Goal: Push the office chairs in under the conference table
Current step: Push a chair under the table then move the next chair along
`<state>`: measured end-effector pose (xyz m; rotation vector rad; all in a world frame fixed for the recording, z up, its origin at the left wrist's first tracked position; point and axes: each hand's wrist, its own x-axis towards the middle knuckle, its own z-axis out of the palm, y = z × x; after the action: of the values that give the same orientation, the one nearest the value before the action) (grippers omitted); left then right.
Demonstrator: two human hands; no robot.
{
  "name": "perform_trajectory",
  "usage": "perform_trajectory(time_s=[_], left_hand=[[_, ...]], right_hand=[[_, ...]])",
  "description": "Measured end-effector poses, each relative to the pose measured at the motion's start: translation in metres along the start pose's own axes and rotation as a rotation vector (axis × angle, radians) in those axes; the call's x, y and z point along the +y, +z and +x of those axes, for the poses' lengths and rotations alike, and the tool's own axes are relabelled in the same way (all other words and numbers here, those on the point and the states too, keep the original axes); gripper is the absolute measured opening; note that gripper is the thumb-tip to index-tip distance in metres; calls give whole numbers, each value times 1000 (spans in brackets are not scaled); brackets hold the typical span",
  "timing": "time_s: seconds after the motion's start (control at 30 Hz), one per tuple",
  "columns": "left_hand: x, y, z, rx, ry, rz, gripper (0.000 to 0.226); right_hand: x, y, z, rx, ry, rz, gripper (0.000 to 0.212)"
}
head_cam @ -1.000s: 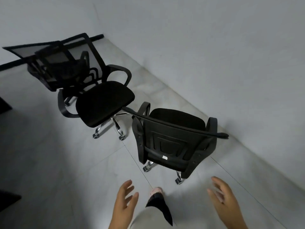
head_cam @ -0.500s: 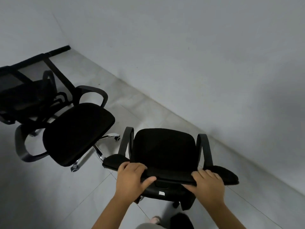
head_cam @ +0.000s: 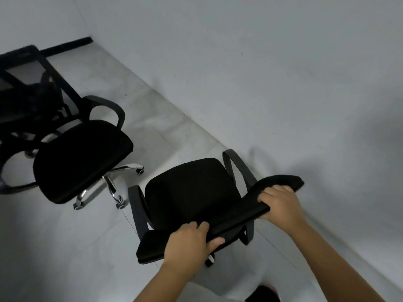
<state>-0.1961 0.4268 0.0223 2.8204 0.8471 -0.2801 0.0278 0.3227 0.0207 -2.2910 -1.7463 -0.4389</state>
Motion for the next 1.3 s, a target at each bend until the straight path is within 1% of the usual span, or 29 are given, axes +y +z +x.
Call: perform_trajectory(time_s=[0.07,0.13,0.2,0.27,0.33,0.4,0.43,0.53,0.63,0.7,0.77,0.83,0.9,0.93,1.0,1.03,1.1,1.13,1.23,1.3], left_hand=[[31,4,6,58,-95,-6,57],[59,0,8,162,-194,-6,56],[80,-6,9,271,-255,4,51],[95,-4,15,331,-308,6,42],[103,-6,20,391,-339,-5,40],[109,-7,26,422,-370,-2,53],[111,-5,29,451,-381,7,57],[116,-1,42,550,-400,6,79],[123,1,57,621,-409,22,81],[130,-3,71,642,-452,51,80],[138,-10,84,656,-513,63,79],[147,-13,98,671,-569,64,79],[161,-13,115,668,-626,48,79],[169,-12,123,660,-657,32,80],[184,-11,140,629,-722,-14,77],[190,-11,148,597,-755,-40,72],[197,-11,161,534,-829,-74,57],[198,-13,166,517,-869,-81,53],[203,-22,186,484,-1018,-85,52],[209,-25,200,499,-1119,-67,56]], right_hand=[[24,3,5,-19,-61,39,41],[43,3,8,-39,-121,77,41],[60,3,10,-39,-192,79,42],[73,3,16,-62,-257,89,44],[83,3,22,-68,-307,115,45],[93,9,28,-33,-369,132,45],[97,13,31,-13,-403,147,45],[111,24,47,40,-487,188,45],[127,35,66,76,-557,219,44],[139,44,83,130,-606,263,49],[148,50,104,155,-646,337,66],[156,56,123,173,-690,377,71],[168,64,137,142,-741,384,67],[175,68,144,106,-768,376,62],[186,73,160,38,-826,346,43],[190,76,168,10,-849,333,38],[193,81,185,-15,-905,318,41],[192,84,194,-15,-941,328,41],[193,95,223,-10,-1067,423,37],[195,106,239,-18,-1157,481,33]])
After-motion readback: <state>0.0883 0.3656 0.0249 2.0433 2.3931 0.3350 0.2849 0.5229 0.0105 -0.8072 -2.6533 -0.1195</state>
